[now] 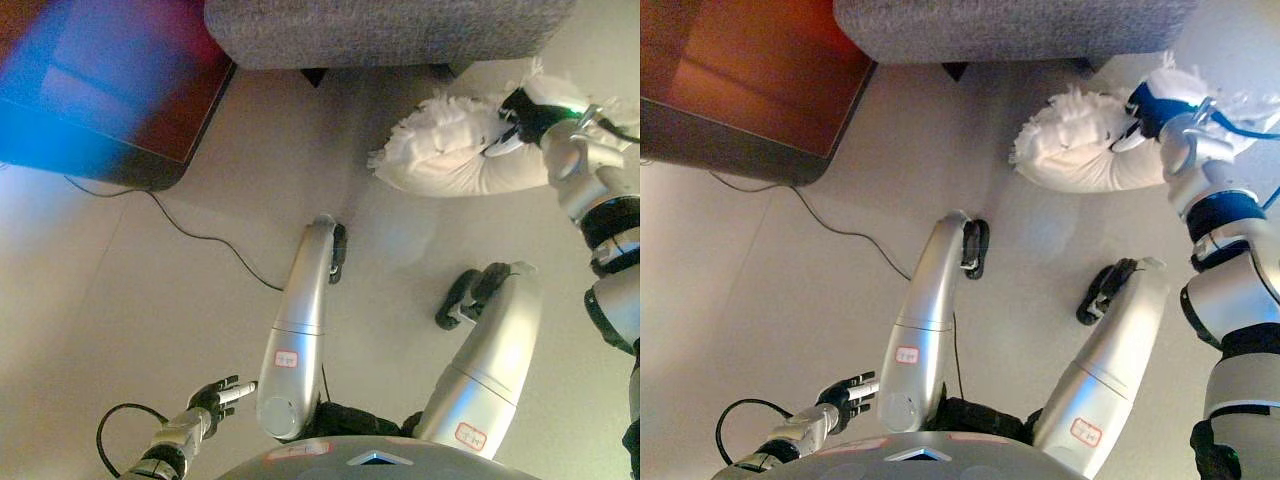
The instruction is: Pick up the pillow and put it on the sofa.
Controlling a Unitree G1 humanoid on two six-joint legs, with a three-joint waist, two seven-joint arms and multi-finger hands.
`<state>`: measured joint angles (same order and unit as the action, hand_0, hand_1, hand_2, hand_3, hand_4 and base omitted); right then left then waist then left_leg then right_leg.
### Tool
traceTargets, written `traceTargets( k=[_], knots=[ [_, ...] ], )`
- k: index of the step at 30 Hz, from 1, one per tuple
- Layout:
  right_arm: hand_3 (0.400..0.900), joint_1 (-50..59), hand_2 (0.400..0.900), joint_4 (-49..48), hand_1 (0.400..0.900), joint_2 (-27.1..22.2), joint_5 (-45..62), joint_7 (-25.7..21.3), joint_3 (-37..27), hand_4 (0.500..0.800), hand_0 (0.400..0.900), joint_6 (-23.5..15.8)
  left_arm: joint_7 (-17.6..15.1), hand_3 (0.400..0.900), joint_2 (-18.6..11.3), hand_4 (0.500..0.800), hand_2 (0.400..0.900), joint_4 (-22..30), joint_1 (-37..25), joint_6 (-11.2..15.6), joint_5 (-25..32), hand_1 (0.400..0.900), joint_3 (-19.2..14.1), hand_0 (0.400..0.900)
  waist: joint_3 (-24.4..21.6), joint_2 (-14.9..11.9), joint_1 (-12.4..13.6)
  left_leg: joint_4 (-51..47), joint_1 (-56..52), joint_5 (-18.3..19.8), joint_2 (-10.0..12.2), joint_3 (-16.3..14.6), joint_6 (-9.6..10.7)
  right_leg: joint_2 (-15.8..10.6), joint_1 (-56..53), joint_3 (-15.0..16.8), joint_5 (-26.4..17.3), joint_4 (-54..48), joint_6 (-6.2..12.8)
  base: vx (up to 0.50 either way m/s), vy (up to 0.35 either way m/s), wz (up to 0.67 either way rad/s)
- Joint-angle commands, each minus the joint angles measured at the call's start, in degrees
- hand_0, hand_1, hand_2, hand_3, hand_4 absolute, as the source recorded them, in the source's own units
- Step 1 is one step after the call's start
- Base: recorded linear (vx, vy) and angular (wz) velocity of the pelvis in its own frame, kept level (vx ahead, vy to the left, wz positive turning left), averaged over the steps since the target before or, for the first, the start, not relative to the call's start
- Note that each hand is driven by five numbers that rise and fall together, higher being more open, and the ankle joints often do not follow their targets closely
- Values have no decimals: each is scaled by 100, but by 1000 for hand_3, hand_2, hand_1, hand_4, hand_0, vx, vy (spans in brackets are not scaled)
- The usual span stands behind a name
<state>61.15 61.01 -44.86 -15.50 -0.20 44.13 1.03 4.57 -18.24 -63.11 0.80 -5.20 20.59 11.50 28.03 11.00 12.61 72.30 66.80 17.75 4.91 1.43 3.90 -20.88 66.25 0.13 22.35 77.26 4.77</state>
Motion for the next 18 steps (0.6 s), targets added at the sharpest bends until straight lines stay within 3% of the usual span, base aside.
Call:
traceTargets(
  k=[1,9,10,18],
  knots=[
    [400,-75,400,-792,400,-131,-7,-399,-628,500,400,-486,-334,900,-469,800,900,-376,219,-267,-146,900,18,900,-447,-285,80,-1466,-1705,-187,35,-62,112,-316,-1383,-79,-1038,-1784,155,96,13,-1],
    [400,-1083,400,-1479,400,-291,-127,13,-1034,500,400,-636,-296,900,-636,800,900,-457,158,-714,-783,900,-237,900,-1200,-851,189,-3533,-4287,-547,-5,-335,107,-734,-4323,-1140,-1828,-4130,318,261,-32,-1],
    [400,-1140,400,-1585,400,-319,-127,116,-1069,500,400,-620,-300,900,-629,800,900,-469,179,-713,-850,900,-266,900,-1317,-950,181,-3846,-4507,-742,-35,-362,66,-775,-4617,-1298,-2074,-4544,286,228,-32,-3],
    [400,-1501,400,-2712,400,-512,-40,855,-1331,500,400,-472,-378,900,-520,800,900,-714,420,-776,-1383,900,-732,900,-2087,-1334,77,-5417,-6091,-1016,90,-477,104,-389,-6277,-1716,-2574,-6401,477,199,-46,-9]
  ],
)
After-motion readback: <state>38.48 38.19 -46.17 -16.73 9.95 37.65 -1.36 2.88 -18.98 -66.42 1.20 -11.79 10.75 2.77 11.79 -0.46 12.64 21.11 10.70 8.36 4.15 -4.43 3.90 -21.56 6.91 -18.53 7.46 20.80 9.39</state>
